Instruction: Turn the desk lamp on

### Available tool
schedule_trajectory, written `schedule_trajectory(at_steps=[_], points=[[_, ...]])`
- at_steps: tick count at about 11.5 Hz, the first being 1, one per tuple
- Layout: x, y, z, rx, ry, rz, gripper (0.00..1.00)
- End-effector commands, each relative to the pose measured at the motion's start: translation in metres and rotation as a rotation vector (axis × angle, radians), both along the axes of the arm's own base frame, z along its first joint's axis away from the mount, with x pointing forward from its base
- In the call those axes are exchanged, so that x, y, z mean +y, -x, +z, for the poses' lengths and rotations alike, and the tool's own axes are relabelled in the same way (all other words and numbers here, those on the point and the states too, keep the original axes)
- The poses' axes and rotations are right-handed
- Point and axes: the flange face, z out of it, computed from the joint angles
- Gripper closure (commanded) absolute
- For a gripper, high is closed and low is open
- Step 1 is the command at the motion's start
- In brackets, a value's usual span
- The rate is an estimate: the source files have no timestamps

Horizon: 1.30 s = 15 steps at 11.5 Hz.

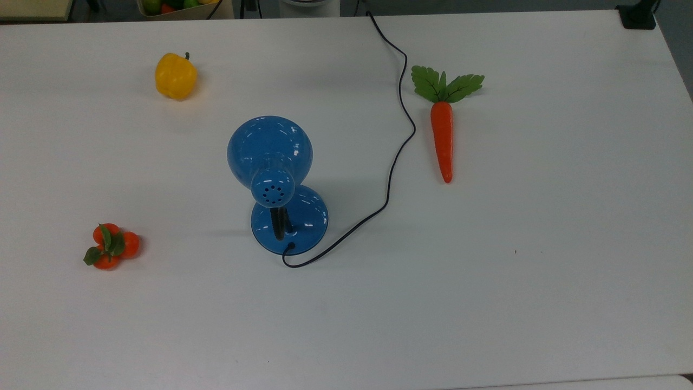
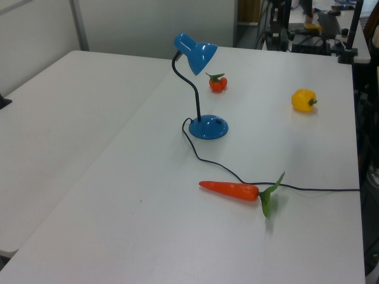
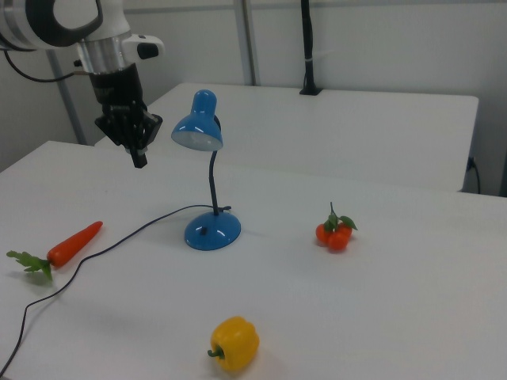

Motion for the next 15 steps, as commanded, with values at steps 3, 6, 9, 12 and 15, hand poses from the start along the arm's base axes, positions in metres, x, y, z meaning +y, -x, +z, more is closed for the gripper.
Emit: schedule_trajectory(at_steps=[3,6,9,12,15], points=[[-0.002,0.001,-0.061,0.030,0.005,0.025,1.00],[0.000,0.001,-0.117,0.021,0.006,0.028,1.00],[0.001,-0.004,-0.158,-0.048,-0.001,0.037,1.00],[0.002,-0.016,-0.197,-0.101,-0.006,0.045,1.00],[0.006,-0.037,-0.231,-0.165,-0.013,0.050,1.00]])
